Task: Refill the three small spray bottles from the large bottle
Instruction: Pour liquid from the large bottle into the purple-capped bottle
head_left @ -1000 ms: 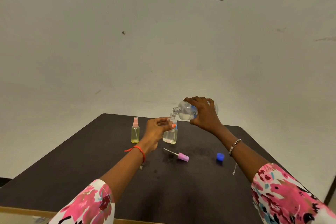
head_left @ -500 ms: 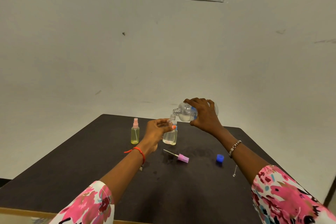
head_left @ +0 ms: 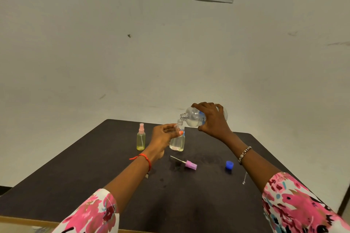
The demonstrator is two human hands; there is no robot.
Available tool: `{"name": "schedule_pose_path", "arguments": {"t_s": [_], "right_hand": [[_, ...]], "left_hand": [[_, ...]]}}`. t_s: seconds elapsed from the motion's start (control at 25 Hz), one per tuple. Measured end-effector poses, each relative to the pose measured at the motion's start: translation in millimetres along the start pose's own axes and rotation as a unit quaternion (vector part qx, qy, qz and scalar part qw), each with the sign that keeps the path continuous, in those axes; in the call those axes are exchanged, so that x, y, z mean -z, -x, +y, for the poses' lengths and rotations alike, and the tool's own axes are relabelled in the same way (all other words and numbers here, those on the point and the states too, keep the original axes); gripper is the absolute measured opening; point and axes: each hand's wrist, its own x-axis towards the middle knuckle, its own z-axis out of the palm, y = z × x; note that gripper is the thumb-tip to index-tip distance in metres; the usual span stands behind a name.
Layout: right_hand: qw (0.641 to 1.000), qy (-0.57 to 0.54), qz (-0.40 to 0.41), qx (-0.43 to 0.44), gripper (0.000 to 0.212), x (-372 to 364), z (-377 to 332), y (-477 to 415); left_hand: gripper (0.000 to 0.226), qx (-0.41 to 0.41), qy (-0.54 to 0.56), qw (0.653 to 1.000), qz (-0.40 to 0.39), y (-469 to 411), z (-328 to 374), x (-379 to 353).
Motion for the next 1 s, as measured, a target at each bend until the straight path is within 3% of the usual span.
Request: {"name": "schedule_pose_path", "arguments": {"t_s": [1.0], "right_hand": [[1.0,-0.003,0.006,0.005,0.066,4.2,-1.5,0.9]], "left_hand": [[0.044,-0.001,-0.008,1.0,-0.003,7.1,5.9,-1.0]]}}
